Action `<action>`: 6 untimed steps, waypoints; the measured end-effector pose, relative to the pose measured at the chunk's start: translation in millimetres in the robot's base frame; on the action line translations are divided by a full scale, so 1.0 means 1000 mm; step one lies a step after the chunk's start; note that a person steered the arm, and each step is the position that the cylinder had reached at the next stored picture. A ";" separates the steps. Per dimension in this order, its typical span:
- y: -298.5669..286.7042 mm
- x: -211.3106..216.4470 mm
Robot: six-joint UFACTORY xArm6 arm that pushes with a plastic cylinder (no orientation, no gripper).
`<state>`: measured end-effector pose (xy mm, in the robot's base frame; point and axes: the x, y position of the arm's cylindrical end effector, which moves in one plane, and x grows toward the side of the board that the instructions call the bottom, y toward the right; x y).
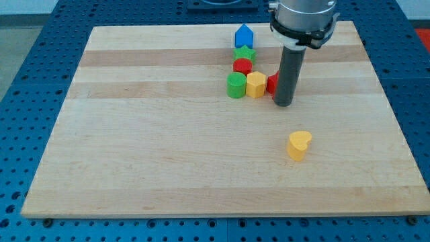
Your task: Move your arm at left side of the green circle
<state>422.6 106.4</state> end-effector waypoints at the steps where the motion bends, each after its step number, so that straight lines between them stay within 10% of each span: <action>1: 0.000 0.009; 6: -0.118 0.023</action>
<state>446.0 -11.2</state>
